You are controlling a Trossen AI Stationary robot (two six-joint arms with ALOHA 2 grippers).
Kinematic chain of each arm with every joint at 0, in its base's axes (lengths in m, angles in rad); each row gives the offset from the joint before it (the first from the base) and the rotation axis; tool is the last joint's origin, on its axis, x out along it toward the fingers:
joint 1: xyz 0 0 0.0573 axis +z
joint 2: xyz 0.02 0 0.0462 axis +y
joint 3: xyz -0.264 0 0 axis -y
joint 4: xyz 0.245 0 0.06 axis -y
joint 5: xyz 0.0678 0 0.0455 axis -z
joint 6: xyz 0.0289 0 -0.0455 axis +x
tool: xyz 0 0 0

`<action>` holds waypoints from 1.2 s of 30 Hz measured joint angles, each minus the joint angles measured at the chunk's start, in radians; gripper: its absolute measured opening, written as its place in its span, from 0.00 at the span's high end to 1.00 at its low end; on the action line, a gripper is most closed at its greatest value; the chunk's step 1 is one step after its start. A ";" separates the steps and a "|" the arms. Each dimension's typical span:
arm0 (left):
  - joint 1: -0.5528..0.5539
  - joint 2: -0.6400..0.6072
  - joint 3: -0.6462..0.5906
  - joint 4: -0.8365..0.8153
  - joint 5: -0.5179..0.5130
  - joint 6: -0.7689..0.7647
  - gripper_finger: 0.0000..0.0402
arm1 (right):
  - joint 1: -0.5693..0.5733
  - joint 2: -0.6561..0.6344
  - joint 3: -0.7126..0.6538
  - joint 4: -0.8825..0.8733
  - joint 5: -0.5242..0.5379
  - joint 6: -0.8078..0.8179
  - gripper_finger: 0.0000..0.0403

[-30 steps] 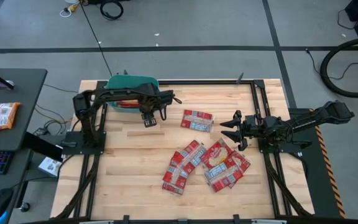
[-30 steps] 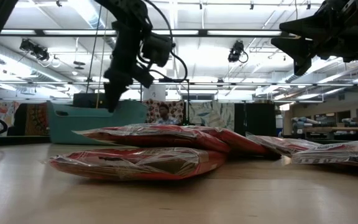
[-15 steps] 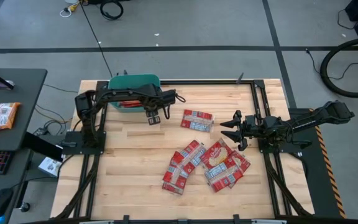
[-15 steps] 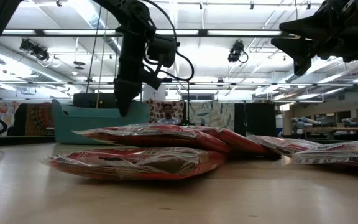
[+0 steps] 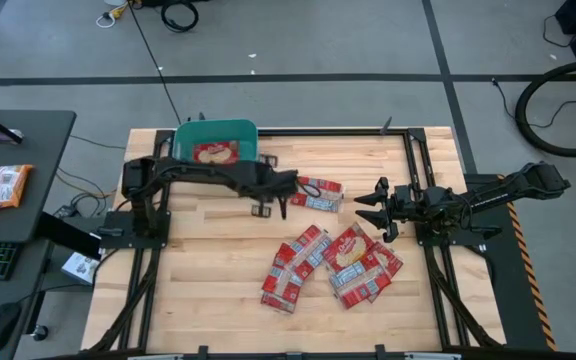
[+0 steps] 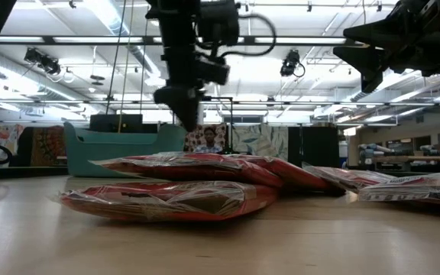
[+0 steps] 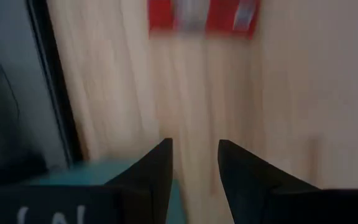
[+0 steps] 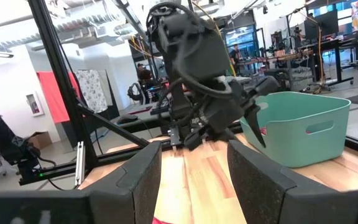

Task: Sort popcorn bags into baskets
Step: Put the popcorn sachet into the bin

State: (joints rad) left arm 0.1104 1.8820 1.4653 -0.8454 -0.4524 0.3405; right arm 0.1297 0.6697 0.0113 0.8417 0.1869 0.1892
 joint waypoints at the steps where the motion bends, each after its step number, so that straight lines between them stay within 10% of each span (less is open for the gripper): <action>1: -0.009 0.000 -0.010 0.047 0.012 0.009 0.67 | 0.000 0.000 0.000 0.000 0.000 0.001 0.53; 15: 0.012 0.143 -0.066 0.503 0.148 -0.014 0.67 | 0.000 0.001 0.000 -0.003 0.001 0.001 0.53; 36: 0.114 0.289 0.042 0.618 0.369 -0.120 0.67 | 0.000 -0.005 0.000 0.020 0.006 -0.016 0.53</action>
State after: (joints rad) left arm 0.2241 2.1707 1.5074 -0.2272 -0.0837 0.2207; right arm 0.1298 0.6647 0.0116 0.8619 0.1925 0.1731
